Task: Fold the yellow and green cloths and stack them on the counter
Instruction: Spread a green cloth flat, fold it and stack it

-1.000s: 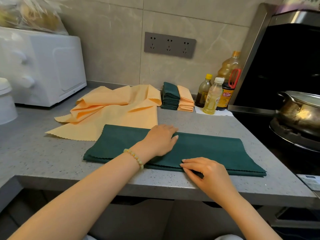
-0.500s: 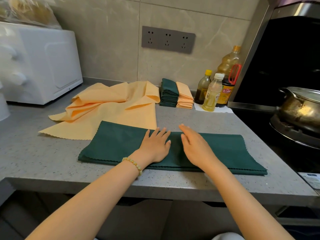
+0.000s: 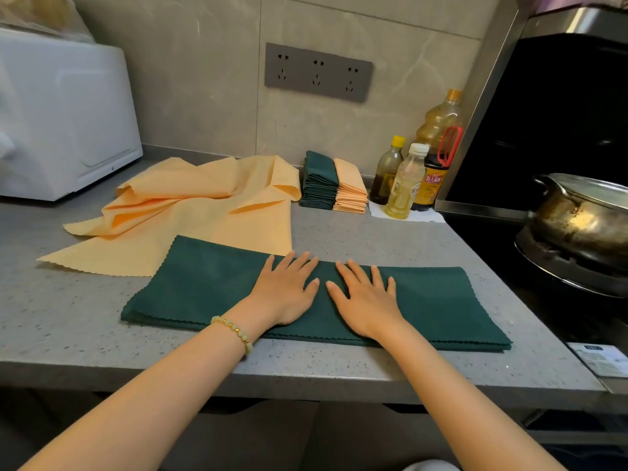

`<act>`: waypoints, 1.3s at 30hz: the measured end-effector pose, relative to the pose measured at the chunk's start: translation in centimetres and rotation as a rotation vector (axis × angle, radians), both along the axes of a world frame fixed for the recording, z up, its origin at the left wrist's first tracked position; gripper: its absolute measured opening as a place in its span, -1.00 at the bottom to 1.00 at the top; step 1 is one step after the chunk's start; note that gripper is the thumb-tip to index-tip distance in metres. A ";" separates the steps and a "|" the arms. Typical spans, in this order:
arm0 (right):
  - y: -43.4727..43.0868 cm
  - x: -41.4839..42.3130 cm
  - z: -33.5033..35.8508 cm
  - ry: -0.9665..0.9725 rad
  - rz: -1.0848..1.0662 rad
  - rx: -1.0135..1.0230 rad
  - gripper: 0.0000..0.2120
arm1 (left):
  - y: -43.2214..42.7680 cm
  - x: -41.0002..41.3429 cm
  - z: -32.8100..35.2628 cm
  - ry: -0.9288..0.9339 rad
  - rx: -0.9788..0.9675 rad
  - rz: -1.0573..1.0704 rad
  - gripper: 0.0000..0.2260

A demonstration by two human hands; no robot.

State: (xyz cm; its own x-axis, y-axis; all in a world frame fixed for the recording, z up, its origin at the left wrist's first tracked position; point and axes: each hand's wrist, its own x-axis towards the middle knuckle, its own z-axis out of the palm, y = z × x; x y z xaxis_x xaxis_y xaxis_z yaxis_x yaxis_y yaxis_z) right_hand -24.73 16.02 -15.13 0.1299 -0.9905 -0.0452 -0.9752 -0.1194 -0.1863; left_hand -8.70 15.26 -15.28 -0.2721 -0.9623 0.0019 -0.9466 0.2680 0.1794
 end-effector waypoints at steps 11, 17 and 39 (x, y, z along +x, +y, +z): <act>-0.6 -9.6 -0.1 0.043 -0.211 -0.051 -0.42 | 0.0 0.1 0.1 -0.012 0.007 -0.010 -0.53; -0.5 -13.0 0.0 0.047 -0.291 -0.037 -0.42 | 0.0 0.1 0.2 -0.022 0.018 -0.007 -0.52; 0.9 0.7 0.0 -0.001 0.038 -0.032 -0.51 | 0.3 4.6 0.2 -0.012 0.030 -0.023 -0.56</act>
